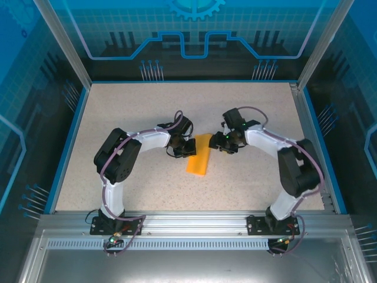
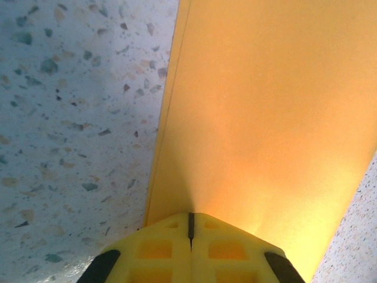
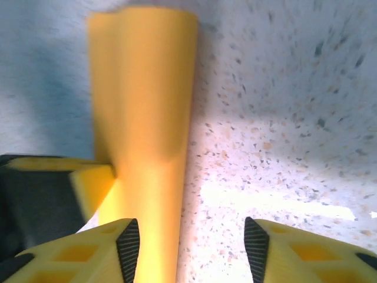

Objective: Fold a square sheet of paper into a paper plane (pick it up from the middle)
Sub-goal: Fold the square sheet of paper in half at the center of the table.

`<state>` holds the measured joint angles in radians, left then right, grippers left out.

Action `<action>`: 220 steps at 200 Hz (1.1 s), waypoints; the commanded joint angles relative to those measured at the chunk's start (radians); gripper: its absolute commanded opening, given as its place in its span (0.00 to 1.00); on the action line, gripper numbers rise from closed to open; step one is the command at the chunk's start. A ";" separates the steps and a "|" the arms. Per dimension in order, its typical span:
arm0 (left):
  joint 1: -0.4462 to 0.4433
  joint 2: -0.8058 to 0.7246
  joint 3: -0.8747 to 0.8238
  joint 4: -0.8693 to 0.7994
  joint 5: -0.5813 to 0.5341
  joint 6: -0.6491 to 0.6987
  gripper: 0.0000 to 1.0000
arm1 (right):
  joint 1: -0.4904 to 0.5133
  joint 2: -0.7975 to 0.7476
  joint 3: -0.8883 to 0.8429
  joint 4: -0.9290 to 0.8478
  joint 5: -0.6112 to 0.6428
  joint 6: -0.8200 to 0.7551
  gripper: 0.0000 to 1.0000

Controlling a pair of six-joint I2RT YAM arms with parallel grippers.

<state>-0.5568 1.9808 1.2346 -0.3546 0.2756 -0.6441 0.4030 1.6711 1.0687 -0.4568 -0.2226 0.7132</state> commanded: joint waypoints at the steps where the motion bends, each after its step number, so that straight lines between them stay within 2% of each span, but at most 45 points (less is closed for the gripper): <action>1: -0.012 0.036 -0.015 -0.033 -0.026 0.030 0.00 | 0.010 -0.034 -0.072 0.218 -0.147 0.044 0.38; 23: -0.012 0.042 -0.017 -0.031 -0.024 0.030 0.00 | 0.053 0.003 -0.100 0.345 -0.222 0.083 0.22; 58: -0.013 0.041 -0.023 -0.029 -0.019 0.032 0.00 | 0.087 0.090 -0.079 0.341 -0.195 0.075 0.12; 115: -0.014 0.045 -0.015 -0.037 -0.018 0.043 0.00 | 0.066 0.113 -0.146 0.330 -0.138 0.039 0.11; 170: -0.013 0.056 -0.012 -0.036 -0.012 0.046 0.00 | 0.008 0.125 -0.268 0.401 -0.163 0.006 0.11; 220: -0.013 0.059 -0.019 -0.034 -0.010 0.047 0.00 | 0.006 0.107 -0.288 0.408 -0.171 -0.004 0.09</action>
<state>-0.5579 1.9835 1.2346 -0.3515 0.2771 -0.6212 0.4206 1.7695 0.8143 -0.0315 -0.4107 0.7311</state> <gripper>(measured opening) 0.041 0.101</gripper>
